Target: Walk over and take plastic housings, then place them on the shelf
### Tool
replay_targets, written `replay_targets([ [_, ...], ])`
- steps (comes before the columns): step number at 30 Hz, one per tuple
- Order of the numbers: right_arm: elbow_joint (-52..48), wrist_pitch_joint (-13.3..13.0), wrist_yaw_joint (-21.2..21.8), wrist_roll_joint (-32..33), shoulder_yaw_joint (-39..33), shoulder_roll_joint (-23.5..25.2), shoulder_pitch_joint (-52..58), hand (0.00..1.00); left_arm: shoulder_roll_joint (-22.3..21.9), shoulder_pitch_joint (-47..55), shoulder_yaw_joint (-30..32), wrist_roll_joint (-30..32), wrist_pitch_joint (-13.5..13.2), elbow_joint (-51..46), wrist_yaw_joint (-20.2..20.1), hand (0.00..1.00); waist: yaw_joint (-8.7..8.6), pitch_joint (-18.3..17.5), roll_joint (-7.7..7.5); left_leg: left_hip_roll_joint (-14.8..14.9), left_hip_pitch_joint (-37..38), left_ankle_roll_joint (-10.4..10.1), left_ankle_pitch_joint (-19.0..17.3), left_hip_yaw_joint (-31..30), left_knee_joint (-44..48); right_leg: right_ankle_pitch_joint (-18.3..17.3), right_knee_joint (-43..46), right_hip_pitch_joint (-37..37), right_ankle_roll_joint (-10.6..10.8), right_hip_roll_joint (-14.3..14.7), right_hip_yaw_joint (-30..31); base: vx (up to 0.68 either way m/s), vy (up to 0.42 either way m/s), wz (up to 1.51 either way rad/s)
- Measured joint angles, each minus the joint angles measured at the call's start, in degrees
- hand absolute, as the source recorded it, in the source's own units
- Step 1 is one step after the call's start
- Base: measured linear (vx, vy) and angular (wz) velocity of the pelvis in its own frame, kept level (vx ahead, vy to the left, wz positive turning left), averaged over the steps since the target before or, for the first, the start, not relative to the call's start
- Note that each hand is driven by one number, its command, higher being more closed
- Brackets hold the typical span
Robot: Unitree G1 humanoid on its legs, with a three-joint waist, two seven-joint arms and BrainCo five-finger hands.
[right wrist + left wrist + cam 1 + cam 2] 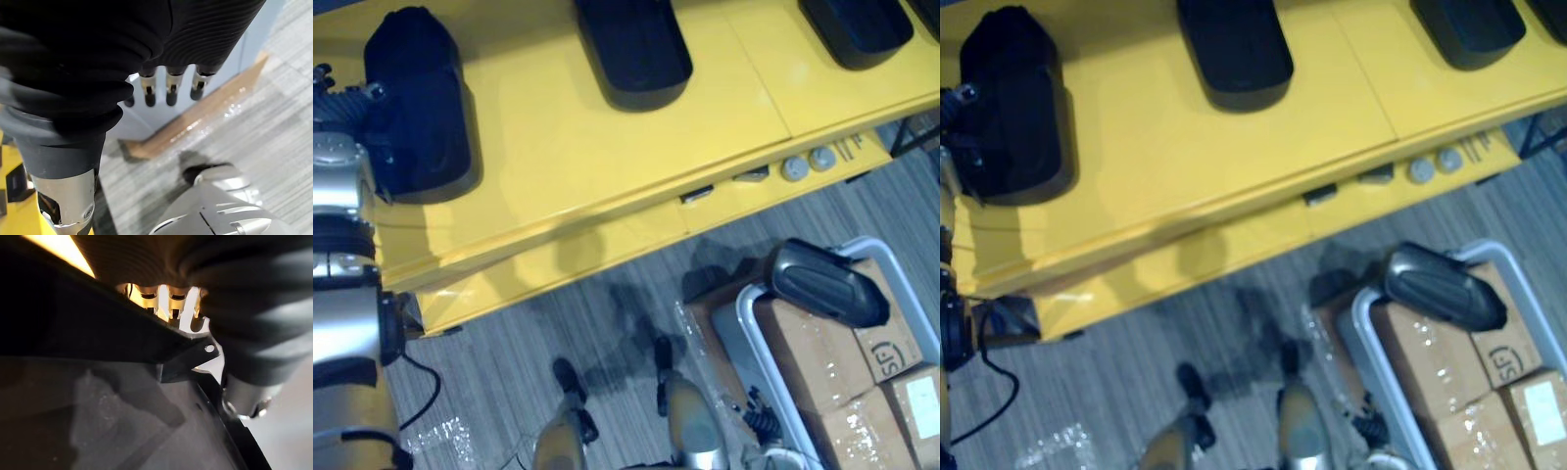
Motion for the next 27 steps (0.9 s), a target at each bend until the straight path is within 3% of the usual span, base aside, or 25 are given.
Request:
replay_targets([
  [5,0.02,-0.24,-1.02,-0.09,0.01,0.12,0.06,0.0,-0.04,0.11,0.0,-0.95,-0.88,-0.16,2.04,0.0,0.02,0.03,0.06,-0.02,1.65,0.0,0.0,-0.24,0.0,0.01,-0.59,2.16,0.02,-0.02,-0.41,0.0,-0.001,0.01],
  [11,0.27,-1.19,-2.64,-0.66,-0.02,0.28,0.34,0.0,-0.02,2.13,0.72,-3.13,-5.81,-3.39,7.47,0.0,0.1,-0.03,0.48,0.01,4.19,-0.04,-0.07,-1.64,-0.02,-0.04,-1.88,6.25,0.06,-0.05,-2.02,0.0,-0.002,0.11],
  [15,0.51,-1.19,-2.71,-2.53,-0.03,0.42,0.7,0.0,-0.03,8.53,4.39,-6.11,-9.43,-9.81,10.35,0.0,0.16,-0.86,1.74,0.02,5.91,-0.22,-0.25,-2.6,-0.05,0.1,-3.59,9.54,0.28,-0.06,-3.57,0.02,-0.005,0.13],
  [18,2.27,-0.9,-3.33,-4.16,-0.19,0.8,0.96,0.0,-0.27,16.79,5.12,-6.76,-11.72,-15.79,11.19,0.0,1.2,-3.16,3.75,-0.09,8.13,-0.31,-0.32,-2.43,-0.04,0.25,-5.56,13.47,0.48,-0.1,-5.18,0.05,-0.012,0.16],
  [21,4.09,-0.88,-3.75,-4.52,-0.8,0.77,1.27,0.0,-3.71,22.67,9.35,-6.68,-14.85,-21.92,11.29,0.0,2.5,-7.25,5.62,-0.07,8.6,-0.4,-0.4,-2.69,-0.32,0.26,-7.16,15.87,0.5,-0.04,-7.7,0.03,-0.021,0.27],
  [27,6.86,-0.73,-3.73,-4.46,-1.47,0.59,1.22,0.0,-10.9,38.45,16.48,-6.7,-21.58,-38.51,11.01,0.0,5.43,-11.48,6.48,-0.04,9.92,-0.58,-0.69,-4.86,-0.43,0.23,-9.5,19.96,0.5,0.01,-11.04,-0.01,-0.019,0.21],
])
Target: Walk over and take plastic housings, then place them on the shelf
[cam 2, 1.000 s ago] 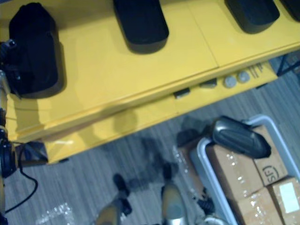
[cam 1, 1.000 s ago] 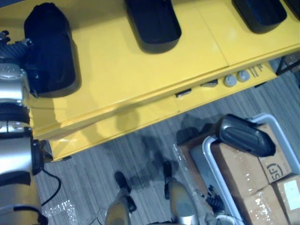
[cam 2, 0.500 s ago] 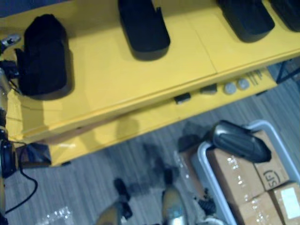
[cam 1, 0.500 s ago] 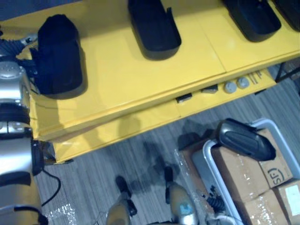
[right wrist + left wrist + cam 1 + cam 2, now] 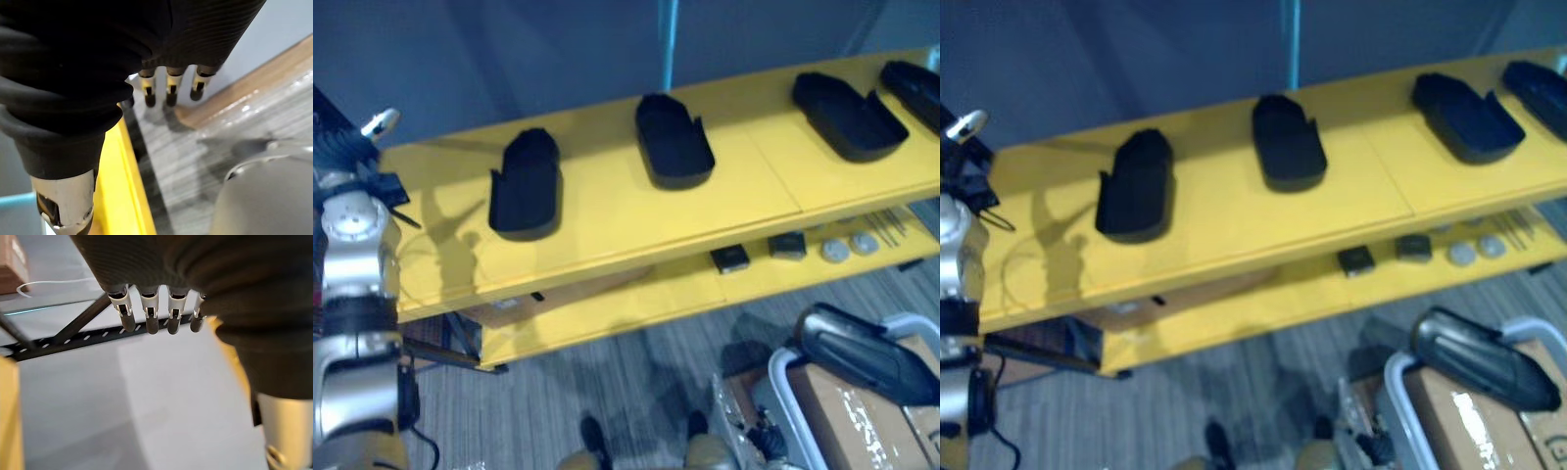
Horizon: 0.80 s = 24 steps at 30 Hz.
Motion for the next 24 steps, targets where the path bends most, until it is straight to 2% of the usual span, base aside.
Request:
replay_targets([
  [2,1.27,0.09,0.09,-0.03,-0.61,0.16,0.02,0.0,-2.32,4.83,1.81,0.33,-1.93,-4.34,-0.59,0.0,1.78,-0.85,-0.51,-0.06,0.18,0.02,-0.02,-0.62,-0.01,-0.13,-0.74,1.06,-0.2,0.03,-1.02,-0.02,-0.012,0.25],
  [4,2.38,0.3,0.23,0.02,-1.36,0.7,0.03,0.0,-4.06,8.81,2.5,0.37,-3.21,-7.72,-0.93,0.0,2.66,-1.83,-1.08,-0.32,0.01,0.07,-0.13,-1.77,-0.01,-0.2,-1.16,1.92,-0.2,-0.06,-2.6,-0.01,-0.005,0.28],
  [5,7.34,0.47,1.54,0.43,-5.11,2.16,-4.59,0.0,-10.51,19.6,5.83,2.66,-5.32,-13.16,-1.47,0.0,5.02,-5.61,-6.13,-2.86,1.21,0.79,-1.27,-4.65,-0.06,-1.2,-2.2,5.66,-0.62,-1.53,-6.37,0.0,-0.001,0.17],
  [11,7.53,0.47,1.55,0.43,-5.59,2.3,-4.13,0.0,-11.14,19.6,5.85,2.66,-5.34,-13.25,-1.48,0.0,4.89,-5.5,-6.54,-2.88,1.27,0.81,-1.52,-4.47,-0.06,-1.34,-2.19,5.6,-0.73,-1.57,-6.22,0.0,0.0,0.0],
  [13,8.12,0.47,1.69,0.4,-6.79,2.33,-4.03,0.0,-14.02,19.97,5.77,2.64,-5.36,-14.49,-1.57,0.0,4.82,-5.47,-6.51,-2.97,1.23,0.79,-1.72,-4.35,-0.06,-1.47,-2.1,5.47,-0.78,-1.67,-5.99,0.0,0.0,0.0],
  [18,8.44,0.11,2.93,0.24,-9.25,2.45,-2.43,0.0,-17.64,21.09,4.17,2.56,-5.36,-15.68,-2.69,0.0,4.66,-5.45,-6.58,-2.79,1.05,0.58,-2.14,-4.03,-0.06,-2.72,-0.52,4.47,-1.11,-1.74,-5.03,0.03,-0.002,-0.04],
  [20,8.48,0.11,3.57,-0.08,-10.18,2.44,-2.32,0.0,-18.33,22.07,2.9,2.54,-5.35,-16.3,-3.72,0.0,4.64,-5.41,-6.57,-2.74,1.04,0.5,-2.33,-3.59,-0.06,-2.87,-0.37,4.08,-1.37,-1.73,-4.42,0.05,0.002,-0.13],
  [24,8.52,0.14,4.6,-0.08,-10.99,2.52,-2.34,0.0,-18.49,22.71,0.7,1.91,-5.22,-16.03,-8.4,0.0,4.42,-5.38,-6.58,-2.4,1.22,0.25,-2.54,-3.52,-0.06,-3.25,1.15,3.4,-2.0,-1.55,-3.53,0.05,0.002,-0.03],
])
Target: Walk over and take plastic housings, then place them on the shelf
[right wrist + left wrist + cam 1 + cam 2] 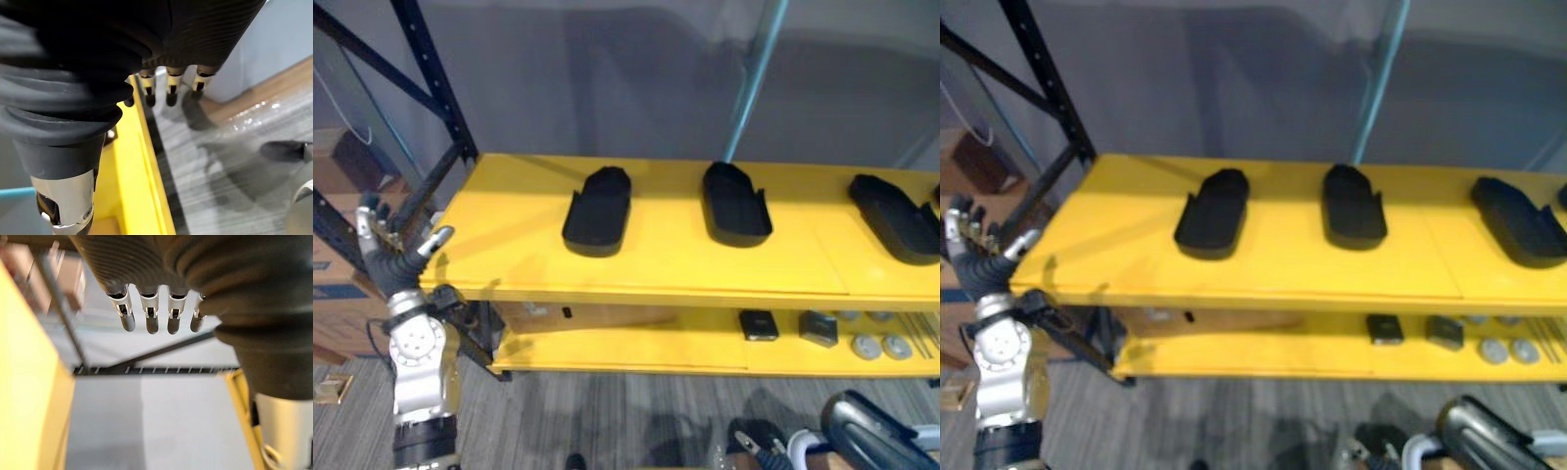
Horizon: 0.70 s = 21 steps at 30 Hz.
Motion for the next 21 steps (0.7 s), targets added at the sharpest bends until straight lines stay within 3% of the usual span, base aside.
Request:
replay_targets([
  [7,0.07,0.09,1.8,0.01,-0.16,-0.04,-1.03,0.0,5.38,-1.6,0.02,-2.51,0.84,10.17,-5.16,0.0,0.1,0.32,0.66,0.86,1.2,-0.28,-0.18,0.31,-0.02,-0.4,1.05,0.38,-0.64,0.68,0.88,0.0,-0.009,-0.02],
  [12,2.19,1.15,2.37,-0.05,-0.17,-0.04,-0.73,0.0,9.26,-5.65,-0.01,-5.09,1.67,18.4,-6.62,0.0,0.07,0.81,1.43,0.9,1.62,-0.31,-0.2,0.69,-0.02,-0.66,1.01,0.45,-0.26,0.69,2.11,-0.03,-0.006,-0.06],
  [21,2.2,2.42,3.37,-0.65,-1.16,-0.32,0.7,0.0,14.08,-13.27,-0.97,-15.88,4.27,32.24,-14.22,0.0,-1.36,1.31,2.24,1.38,1.68,-0.65,-0.21,2.03,-0.01,-1.32,0.88,-0.22,0.52,1.07,3.73,0.0,-0.01,-0.07],
])
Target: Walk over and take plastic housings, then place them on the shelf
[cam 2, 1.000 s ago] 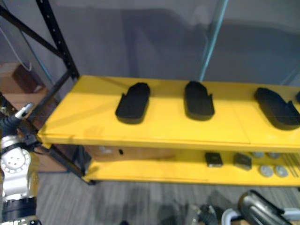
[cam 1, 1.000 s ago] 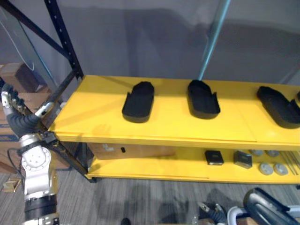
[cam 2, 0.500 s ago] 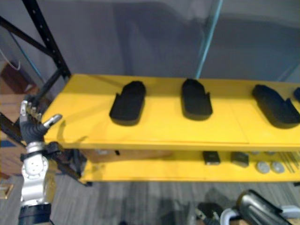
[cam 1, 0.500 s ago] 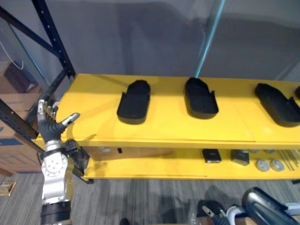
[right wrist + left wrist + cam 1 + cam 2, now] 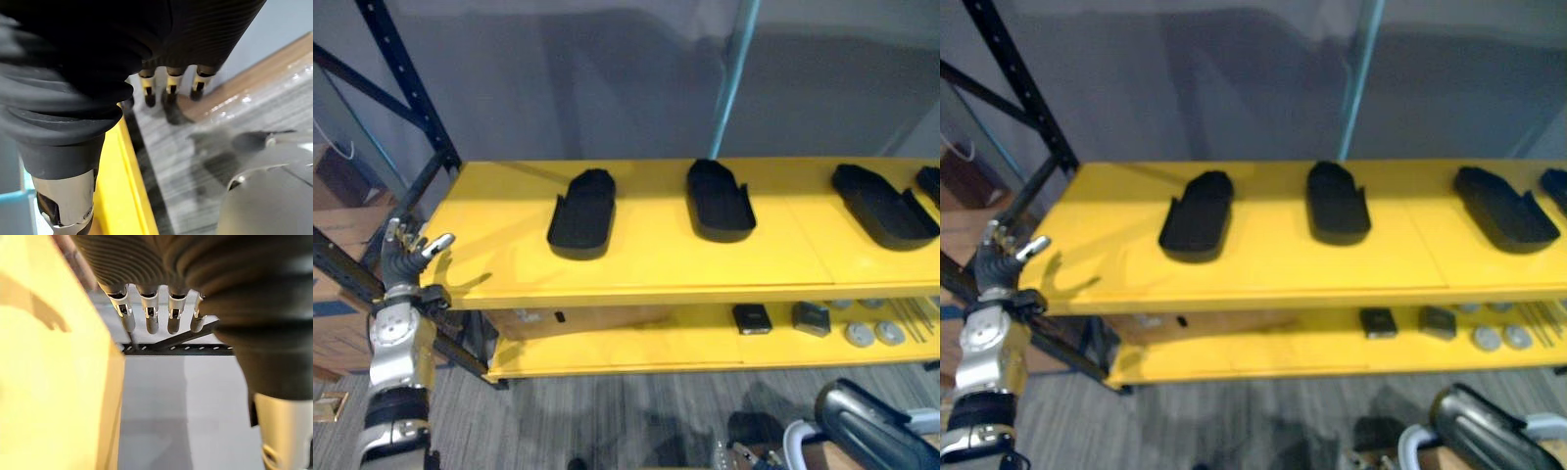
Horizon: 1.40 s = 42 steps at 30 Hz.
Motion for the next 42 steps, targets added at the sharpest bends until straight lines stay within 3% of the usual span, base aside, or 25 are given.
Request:
replay_targets([
  [7,0.05,0.1,1.06,0.02,-0.64,-0.44,-0.1,0.0,2.16,-5.72,-3.3,-6.15,2.96,5.96,-6.88,0.0,-1.22,0.33,0.52,0.23,0.03,-0.11,-0.07,0.34,0.03,0.11,0.07,-0.07,0.16,0.28,0.34,0.04,-0.005,0.0],
  [15,0.61,0.23,2.22,0.17,0.01,-0.75,-0.53,0.0,2.15,-10.91,-5.78,-8.71,4.2,11.57,-7.53,0.0,-1.81,1.63,1.66,0.71,0.04,-0.24,0.02,1.89,0.02,0.1,0.89,-1.55,0.17,0.57,2.39,-0.02,-0.003,-0.11],
  [28,0.11,0.91,2.22,3.02,2.36,-1.55,-0.49,0.0,4.32,-18.48,-10.88,4.1,6.25,15.63,-6.26,0.0,-3.17,5.13,1.67,0.75,-1.09,-0.25,0.07,3.28,0.09,-0.08,2.19,-4.25,0.14,0.55,4.79,-0.02,0.005,-0.05],
  [42,-1.04,0.89,2.16,5.28,6.25,-1.87,-0.86,0.0,4.64,-22.8,-16.13,4.65,7.91,16.55,-6.08,0.0,-4.92,6.94,1.84,1.1,-1.94,-0.17,0.22,4.06,0.38,-0.12,4.32,-6.99,0.05,0.82,7.59,0.0,0.004,-0.03],
])
